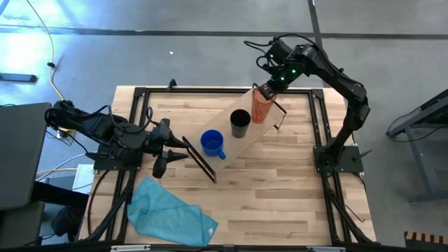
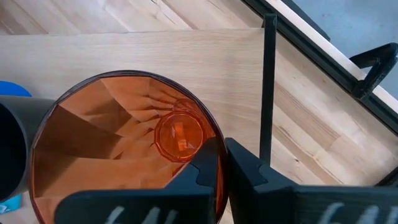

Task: Stack small to large cups/mugs on shelf
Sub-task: Put the brown cup on the shelf

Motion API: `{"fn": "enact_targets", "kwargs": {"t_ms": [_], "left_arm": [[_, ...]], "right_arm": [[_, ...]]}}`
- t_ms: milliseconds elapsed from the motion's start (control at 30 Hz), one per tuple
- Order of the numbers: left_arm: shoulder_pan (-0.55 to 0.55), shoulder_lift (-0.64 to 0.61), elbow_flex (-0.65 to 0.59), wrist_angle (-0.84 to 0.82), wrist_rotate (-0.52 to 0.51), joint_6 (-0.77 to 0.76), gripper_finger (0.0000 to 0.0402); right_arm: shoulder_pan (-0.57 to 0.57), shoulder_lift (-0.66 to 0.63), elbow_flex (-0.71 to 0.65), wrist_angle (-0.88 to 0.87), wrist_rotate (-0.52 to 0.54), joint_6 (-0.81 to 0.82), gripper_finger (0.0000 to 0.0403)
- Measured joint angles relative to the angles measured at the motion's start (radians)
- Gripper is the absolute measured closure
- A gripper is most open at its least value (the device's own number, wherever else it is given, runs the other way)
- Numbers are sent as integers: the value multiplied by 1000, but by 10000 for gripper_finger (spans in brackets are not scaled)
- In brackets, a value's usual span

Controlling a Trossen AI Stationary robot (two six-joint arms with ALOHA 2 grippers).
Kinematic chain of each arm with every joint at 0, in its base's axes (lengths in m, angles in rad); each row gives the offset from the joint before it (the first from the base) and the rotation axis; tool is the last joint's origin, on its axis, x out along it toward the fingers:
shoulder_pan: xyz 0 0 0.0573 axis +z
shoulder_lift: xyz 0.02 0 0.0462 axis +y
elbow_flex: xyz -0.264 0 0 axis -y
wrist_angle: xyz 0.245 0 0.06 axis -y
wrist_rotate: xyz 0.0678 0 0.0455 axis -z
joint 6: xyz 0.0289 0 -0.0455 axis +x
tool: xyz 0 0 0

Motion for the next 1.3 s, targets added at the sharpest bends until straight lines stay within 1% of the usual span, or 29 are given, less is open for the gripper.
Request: {"fn": "enact_targets", "kwargs": {"t_ms": [700, 1000, 1300], "left_arm": [[0, 0, 0, -3, -5, -7, 245], [0, 0, 0, -3, -6, -8, 245], [0, 0, 0, -3, -32, -8, 245]], "right_arm": [[0, 0, 0, -11, 34, -15, 402], [-20, 1, -1, -11, 35, -19, 402], [-20, 1, -1, -8, 35, -29, 402]]}}
